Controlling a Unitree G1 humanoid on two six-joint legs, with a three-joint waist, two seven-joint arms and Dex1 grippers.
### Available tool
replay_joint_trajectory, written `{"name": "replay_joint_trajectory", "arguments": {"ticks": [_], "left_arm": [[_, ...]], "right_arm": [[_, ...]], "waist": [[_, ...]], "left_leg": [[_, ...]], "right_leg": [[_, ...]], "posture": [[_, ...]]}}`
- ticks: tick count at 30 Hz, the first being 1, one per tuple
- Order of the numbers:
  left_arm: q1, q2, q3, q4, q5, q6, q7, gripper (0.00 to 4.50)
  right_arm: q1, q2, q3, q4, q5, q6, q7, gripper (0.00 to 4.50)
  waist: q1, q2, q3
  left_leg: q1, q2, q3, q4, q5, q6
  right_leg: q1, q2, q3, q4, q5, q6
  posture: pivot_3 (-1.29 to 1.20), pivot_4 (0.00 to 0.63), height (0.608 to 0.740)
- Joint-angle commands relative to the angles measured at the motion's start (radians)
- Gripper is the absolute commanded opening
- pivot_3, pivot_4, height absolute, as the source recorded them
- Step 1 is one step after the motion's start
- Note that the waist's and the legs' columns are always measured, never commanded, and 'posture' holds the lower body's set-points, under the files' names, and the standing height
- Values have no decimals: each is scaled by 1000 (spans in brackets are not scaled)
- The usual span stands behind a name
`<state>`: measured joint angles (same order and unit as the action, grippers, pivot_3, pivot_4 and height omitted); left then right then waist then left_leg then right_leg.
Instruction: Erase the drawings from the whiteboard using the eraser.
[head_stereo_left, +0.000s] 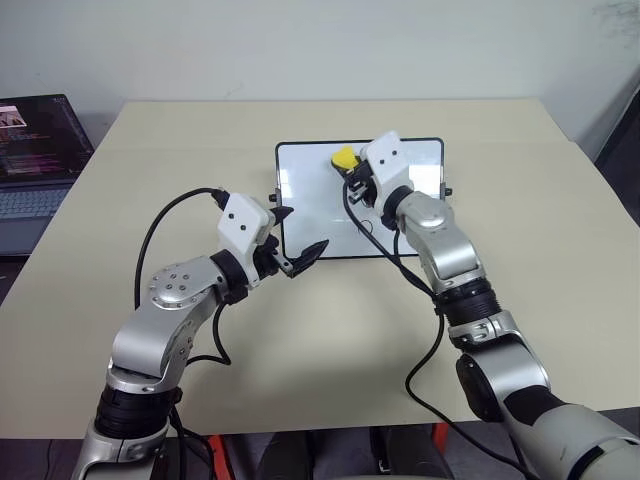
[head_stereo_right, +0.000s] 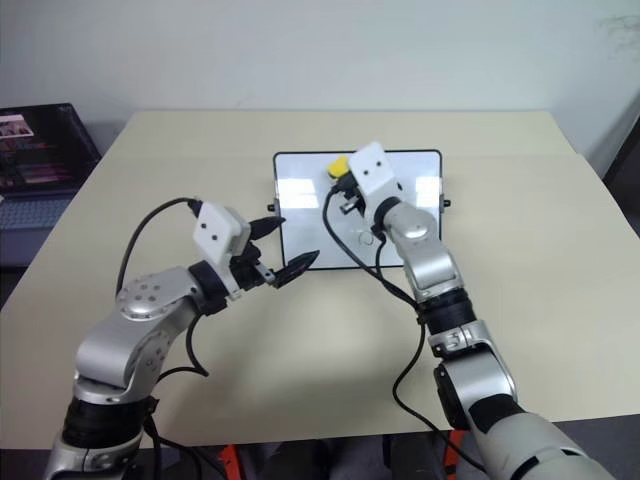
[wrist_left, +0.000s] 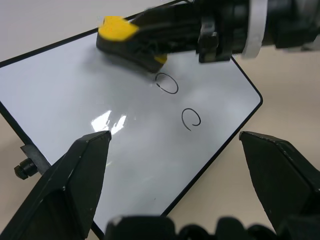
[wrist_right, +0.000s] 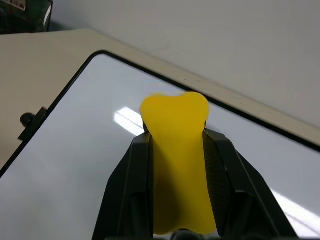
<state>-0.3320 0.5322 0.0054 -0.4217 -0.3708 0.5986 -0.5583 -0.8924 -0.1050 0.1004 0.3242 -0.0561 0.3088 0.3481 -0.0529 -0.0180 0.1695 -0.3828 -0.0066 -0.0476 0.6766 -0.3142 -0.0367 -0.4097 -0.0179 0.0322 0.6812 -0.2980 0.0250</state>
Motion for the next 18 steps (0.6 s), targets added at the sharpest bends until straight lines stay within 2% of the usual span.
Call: {"name": "replay_joint_trajectory", "arguments": {"ticks": [1, 9, 18], "left_arm": [[-22, -3, 0, -18, 8, -30, -3, 4500], [-26, -6, -5, -17, 11, -33, -9, 4500], [-19, 1, 1, -27, 9, -29, -10, 4500]], "right_arm": [[-24, -34, -33, -55, 15, 4, -4, 1102], [-41, -74, -35, 60, -12, -85, -45, 1102], [-65, -59, -17, 221, -33, -193, -83, 1102]], "waist": [[1, 0, 0], [0, 0, 0], [-2, 0, 0]], "left_leg": [[0, 0, 0, 0, 0, 0], [0, 0, 0, 0, 0, 0], [0, 0, 1, 1, 0, 0]], "right_leg": [[0, 0, 0, 0, 0, 0], [0, 0, 0, 1, 0, 0], [0, 0, 0, 1, 0, 0]], "posture": [[0, 150, 740], [0, 150, 740], [0, 150, 740]]}}
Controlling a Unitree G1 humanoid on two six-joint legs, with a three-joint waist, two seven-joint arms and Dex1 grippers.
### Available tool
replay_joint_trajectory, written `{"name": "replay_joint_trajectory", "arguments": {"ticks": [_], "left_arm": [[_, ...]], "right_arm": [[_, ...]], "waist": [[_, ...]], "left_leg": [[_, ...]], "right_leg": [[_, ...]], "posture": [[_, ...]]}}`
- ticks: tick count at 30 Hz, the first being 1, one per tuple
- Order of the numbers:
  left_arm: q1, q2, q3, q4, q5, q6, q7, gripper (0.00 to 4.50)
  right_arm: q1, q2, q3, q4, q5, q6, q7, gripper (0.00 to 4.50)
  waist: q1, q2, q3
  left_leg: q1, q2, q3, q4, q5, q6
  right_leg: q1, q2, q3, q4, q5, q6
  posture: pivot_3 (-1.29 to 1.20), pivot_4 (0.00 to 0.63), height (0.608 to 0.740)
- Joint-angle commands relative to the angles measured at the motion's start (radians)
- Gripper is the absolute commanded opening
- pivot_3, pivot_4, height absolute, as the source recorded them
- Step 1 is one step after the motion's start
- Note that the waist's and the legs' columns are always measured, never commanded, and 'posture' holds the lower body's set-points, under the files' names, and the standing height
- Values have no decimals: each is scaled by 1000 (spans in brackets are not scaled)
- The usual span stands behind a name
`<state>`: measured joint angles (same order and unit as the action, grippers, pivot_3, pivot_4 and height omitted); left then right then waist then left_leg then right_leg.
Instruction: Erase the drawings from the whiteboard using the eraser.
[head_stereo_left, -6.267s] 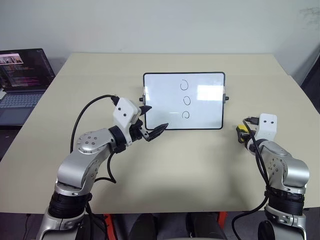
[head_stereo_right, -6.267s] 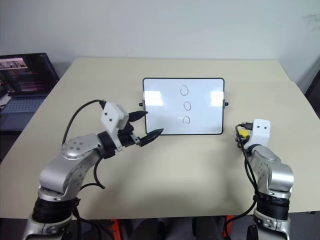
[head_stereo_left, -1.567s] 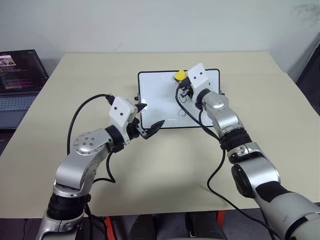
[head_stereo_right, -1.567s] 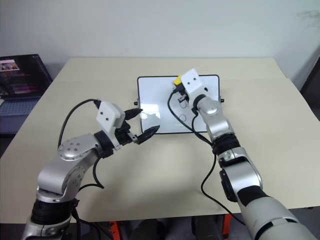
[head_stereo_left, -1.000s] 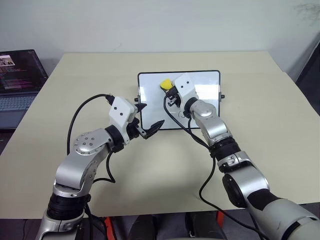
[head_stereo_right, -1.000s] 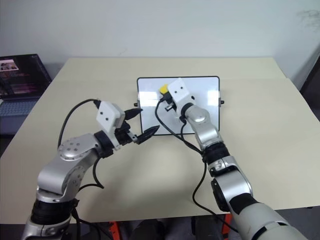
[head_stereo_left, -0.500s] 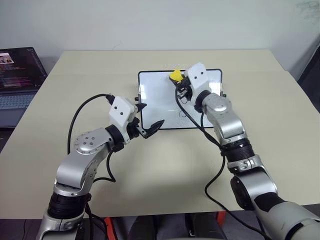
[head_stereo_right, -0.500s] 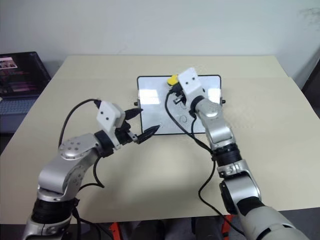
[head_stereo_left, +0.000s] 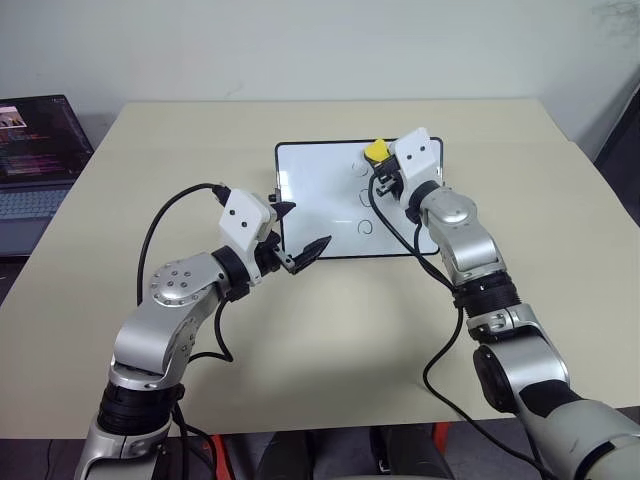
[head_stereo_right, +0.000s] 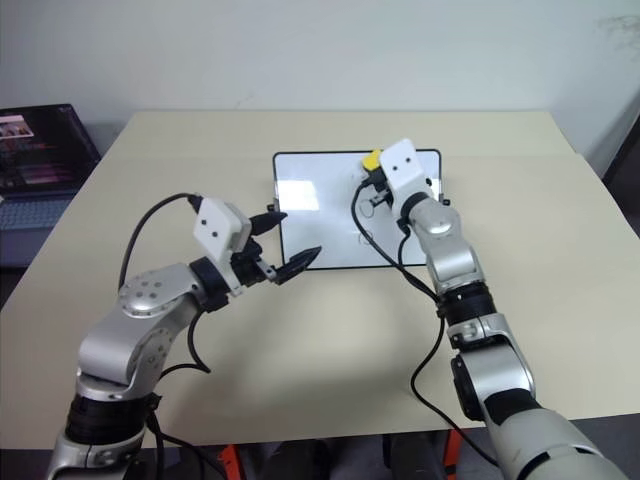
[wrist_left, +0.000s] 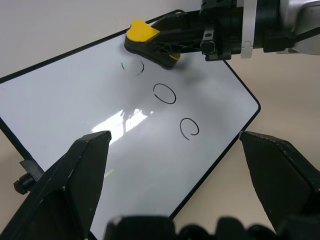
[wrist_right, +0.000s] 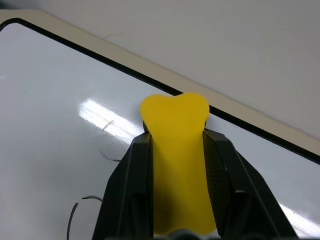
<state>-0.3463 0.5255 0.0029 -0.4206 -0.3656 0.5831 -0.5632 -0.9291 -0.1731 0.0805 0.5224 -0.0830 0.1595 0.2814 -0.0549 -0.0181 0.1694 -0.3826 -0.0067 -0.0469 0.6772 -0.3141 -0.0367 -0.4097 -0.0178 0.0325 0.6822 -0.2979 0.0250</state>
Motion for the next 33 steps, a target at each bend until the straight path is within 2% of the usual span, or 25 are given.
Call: {"name": "replay_joint_trajectory", "arguments": {"ticks": [1, 13, 25, 33], "left_arm": [[-4, 8, 4, -31, 3, -12, -4, 4500], [8, 15, 18, -50, 0, 4, 10, 4500], [19, 17, 24, -67, -2, 20, 17, 4500], [14, 18, 21, -56, -1, 15, 12, 4500]], "right_arm": [[-32, 15, 4, 40, -9, -54, -22, 1102], [-89, 115, 13, 153, -14, -111, -64, 1102], [-77, 173, 12, 132, 7, -90, -69, 1102], [-49, 192, 2, 28, 47, -47, -47, 1102]], "waist": [[0, 0, 0], [-7, 0, 0], [-5, 0, 0], [-2, 0, 0]], "left_leg": [[0, 0, 0, 0, 0, 0], [3, 0, 2, 1, 0, 0], [3, 0, 2, 2, 0, 0], [2, 0, 2, 2, 0, 0]], "right_leg": [[0, 0, 0, 0, 0, 0], [0, 0, 2, 6, 0, 0], [0, 0, 2, 7, 0, 0], [-1, 0, 2, 7, 0, 0]], "posture": [[0, 150, 740], [0, 150, 740], [0, 150, 740], [0, 150, 740]]}}
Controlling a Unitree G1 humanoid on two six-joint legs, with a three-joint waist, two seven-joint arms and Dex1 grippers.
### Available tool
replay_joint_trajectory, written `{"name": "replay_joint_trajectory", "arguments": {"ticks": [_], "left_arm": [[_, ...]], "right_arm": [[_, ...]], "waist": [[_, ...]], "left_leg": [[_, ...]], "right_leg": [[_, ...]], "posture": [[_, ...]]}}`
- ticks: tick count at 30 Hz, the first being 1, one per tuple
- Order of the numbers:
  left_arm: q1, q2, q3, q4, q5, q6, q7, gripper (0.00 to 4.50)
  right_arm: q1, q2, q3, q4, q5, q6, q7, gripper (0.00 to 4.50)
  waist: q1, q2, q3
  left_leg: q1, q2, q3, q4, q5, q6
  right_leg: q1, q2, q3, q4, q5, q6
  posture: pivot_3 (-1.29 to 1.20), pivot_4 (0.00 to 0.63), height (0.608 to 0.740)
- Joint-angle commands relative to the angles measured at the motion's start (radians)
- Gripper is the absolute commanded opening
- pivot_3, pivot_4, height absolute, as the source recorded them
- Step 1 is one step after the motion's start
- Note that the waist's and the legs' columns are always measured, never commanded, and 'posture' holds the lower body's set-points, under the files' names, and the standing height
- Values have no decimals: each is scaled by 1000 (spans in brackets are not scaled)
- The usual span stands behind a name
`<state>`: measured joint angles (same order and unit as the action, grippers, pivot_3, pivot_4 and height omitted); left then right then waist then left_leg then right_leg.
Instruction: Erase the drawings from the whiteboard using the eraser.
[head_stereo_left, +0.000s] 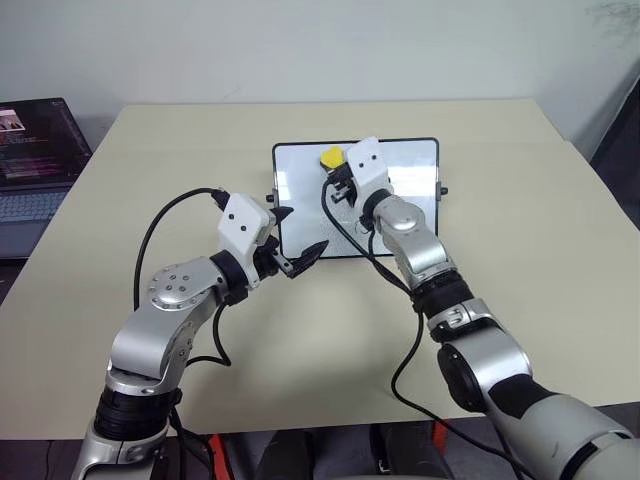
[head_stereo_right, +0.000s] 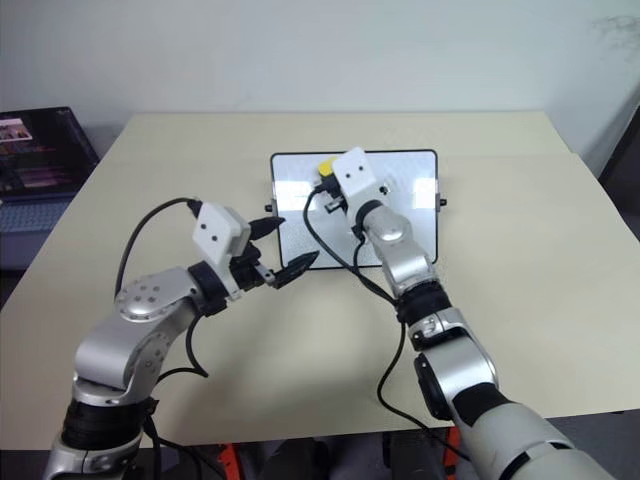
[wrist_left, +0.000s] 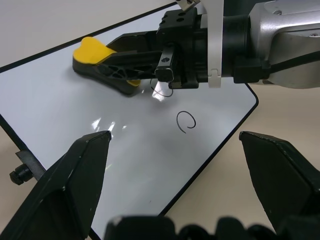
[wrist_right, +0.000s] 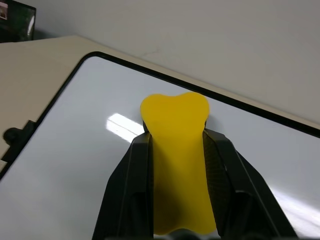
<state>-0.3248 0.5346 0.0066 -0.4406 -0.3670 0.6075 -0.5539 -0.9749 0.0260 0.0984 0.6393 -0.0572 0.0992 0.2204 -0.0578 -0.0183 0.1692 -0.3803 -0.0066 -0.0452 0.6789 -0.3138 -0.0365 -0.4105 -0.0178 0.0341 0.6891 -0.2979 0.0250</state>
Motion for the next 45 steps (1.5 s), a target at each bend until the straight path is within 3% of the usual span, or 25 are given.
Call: {"name": "replay_joint_trajectory", "arguments": {"ticks": [1, 10, 19, 29, 45], "left_arm": [[-11, 6, 15, -33, 2, -10, 4, 4500], [-29, -11, -4, -3, 10, -33, -1, 4500], [-37, -17, -9, 11, 19, -47, -12, 4500], [-28, -8, -3, -4, 15, -42, -12, 4500], [-29, -5, 3, -8, 15, -36, -4, 4500]], "right_arm": [[3, -16, -18, -117, 27, 27, 20, 1102], [51, -114, -37, -316, 41, 137, 53, 1102], [48, -201, -26, -231, -14, 83, 28, 1102], [30, -220, 13, -89, -74, -9, 25, 1102], [102, -199, 80, -143, -96, -31, 105, 1102]], "waist": [[1, 0, 0], [4, 0, 0], [2, 0, 0], [1, 0, 0], [1, -1, 0]], "left_leg": [[0, 0, 0, 0, 0, 0], [-1, 0, 0, 0, 0, 0], [0, 0, 0, 0, 0, 0], [0, 0, 1, 0, 0, 0], [0, 0, 1, 1, 0, 0]], "right_leg": [[0, 0, 0, 0, 0, 0], [0, 0, 0, -1, 0, 0], [0, 0, 0, -1, 0, 0], [0, 0, 1, 0, 0, 0], [0, 0, 1, 1, 0, 0]], "posture": [[0, 150, 740], [0, 150, 740], [0, 150, 740], [0, 150, 740], [0, 150, 740]]}}
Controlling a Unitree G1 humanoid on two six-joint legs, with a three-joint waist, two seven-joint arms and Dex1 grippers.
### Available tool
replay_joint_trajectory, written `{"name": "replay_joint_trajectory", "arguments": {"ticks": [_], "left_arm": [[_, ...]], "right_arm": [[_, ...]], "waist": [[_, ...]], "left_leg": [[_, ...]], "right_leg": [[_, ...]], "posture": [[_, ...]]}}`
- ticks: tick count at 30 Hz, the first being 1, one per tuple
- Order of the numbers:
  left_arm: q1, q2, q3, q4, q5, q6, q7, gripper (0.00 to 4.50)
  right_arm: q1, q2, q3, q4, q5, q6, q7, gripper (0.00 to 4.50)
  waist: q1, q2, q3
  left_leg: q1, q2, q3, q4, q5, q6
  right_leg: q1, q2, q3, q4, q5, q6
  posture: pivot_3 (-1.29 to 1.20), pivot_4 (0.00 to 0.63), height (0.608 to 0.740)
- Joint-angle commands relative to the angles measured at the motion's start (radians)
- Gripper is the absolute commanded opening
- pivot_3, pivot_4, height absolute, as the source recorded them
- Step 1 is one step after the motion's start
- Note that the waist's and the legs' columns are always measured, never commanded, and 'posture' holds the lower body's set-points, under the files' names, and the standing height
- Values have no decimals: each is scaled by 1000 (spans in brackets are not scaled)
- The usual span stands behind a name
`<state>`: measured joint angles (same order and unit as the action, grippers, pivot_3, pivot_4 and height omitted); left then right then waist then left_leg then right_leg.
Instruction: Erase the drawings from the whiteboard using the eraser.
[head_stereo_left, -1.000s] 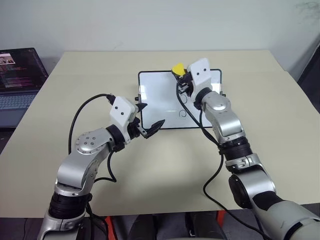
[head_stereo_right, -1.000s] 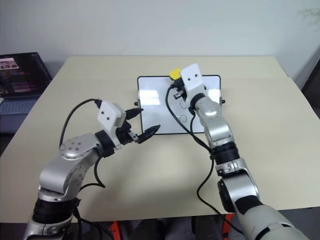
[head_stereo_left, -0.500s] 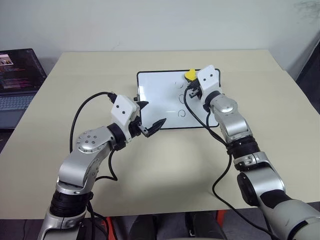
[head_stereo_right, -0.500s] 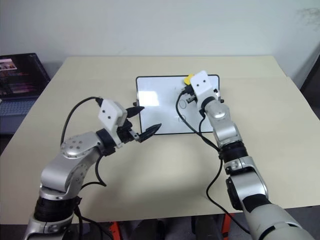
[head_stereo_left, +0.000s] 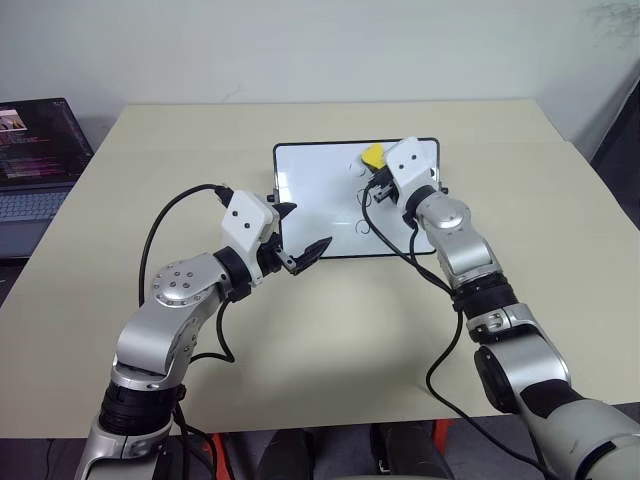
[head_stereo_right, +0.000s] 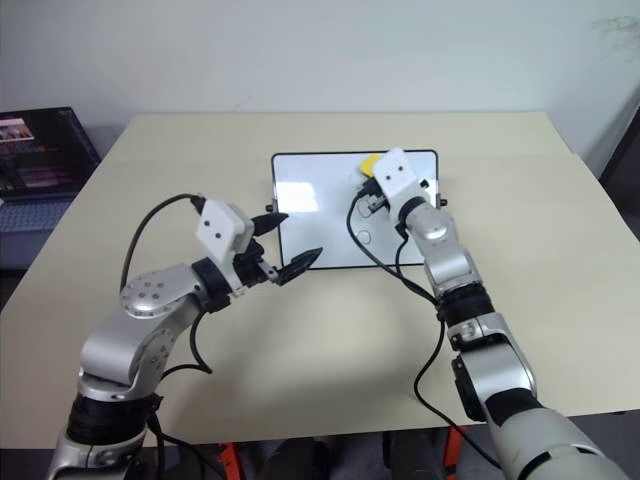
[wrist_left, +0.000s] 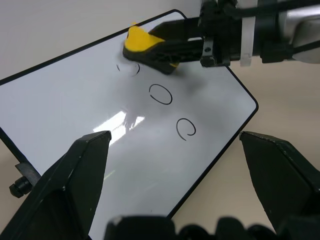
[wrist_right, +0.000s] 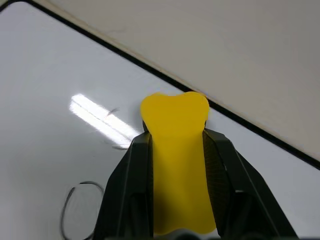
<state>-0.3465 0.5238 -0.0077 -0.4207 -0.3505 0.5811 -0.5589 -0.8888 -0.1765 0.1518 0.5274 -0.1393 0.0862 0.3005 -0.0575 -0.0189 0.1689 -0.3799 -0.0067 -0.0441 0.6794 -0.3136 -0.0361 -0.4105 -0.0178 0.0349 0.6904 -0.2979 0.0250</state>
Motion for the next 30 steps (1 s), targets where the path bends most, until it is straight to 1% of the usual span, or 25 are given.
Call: {"name": "replay_joint_trajectory", "arguments": {"ticks": [1, 5, 15, 19, 30], "left_arm": [[-6, 6, 19, -29, -2, -10, 1, 4500], [-2, 8, 24, -31, -2, -8, 3, 4500], [-2, -1, 19, -26, 2, -12, 12, 4500], [-5, -5, 15, -20, 3, -17, 11, 4500], [-22, -20, 3, 2, 9, -30, 2, 4500]], "right_arm": [[22, 2, 35, -32, -15, -22, 35, 1102], [33, -9, 56, -35, -18, -30, 66, 1102], [11, -33, 44, 7, -25, -46, 82, 1102], [19, -66, 34, 15, -32, -41, 90, 1102], [84, -153, 14, -34, -26, -29, 115, 1102]], "waist": [[0, 0, 0], [1, 0, 0], [1, 0, 0], [3, 0, 0], [28, -2, -2]], "left_leg": [[0, 0, 0, 0, 0, 0], [0, 0, 0, 1, 0, 0], [0, 0, 0, 1, 0, 0], [0, 0, 0, 1, 0, 0], [1, -1, -1, 2, 1, 1]], "right_leg": [[0, 0, 0, 0, 0, 0], [0, 0, 0, 0, 0, 0], [0, 0, 0, 1, 0, 0], [0, 0, 0, 1, 0, 0], [2, 0, -1, 1, 0, 0]], "posture": [[0, 150, 740], [0, 150, 740], [0, 150, 740], [0, 150, 740], [0, 150, 740]]}}
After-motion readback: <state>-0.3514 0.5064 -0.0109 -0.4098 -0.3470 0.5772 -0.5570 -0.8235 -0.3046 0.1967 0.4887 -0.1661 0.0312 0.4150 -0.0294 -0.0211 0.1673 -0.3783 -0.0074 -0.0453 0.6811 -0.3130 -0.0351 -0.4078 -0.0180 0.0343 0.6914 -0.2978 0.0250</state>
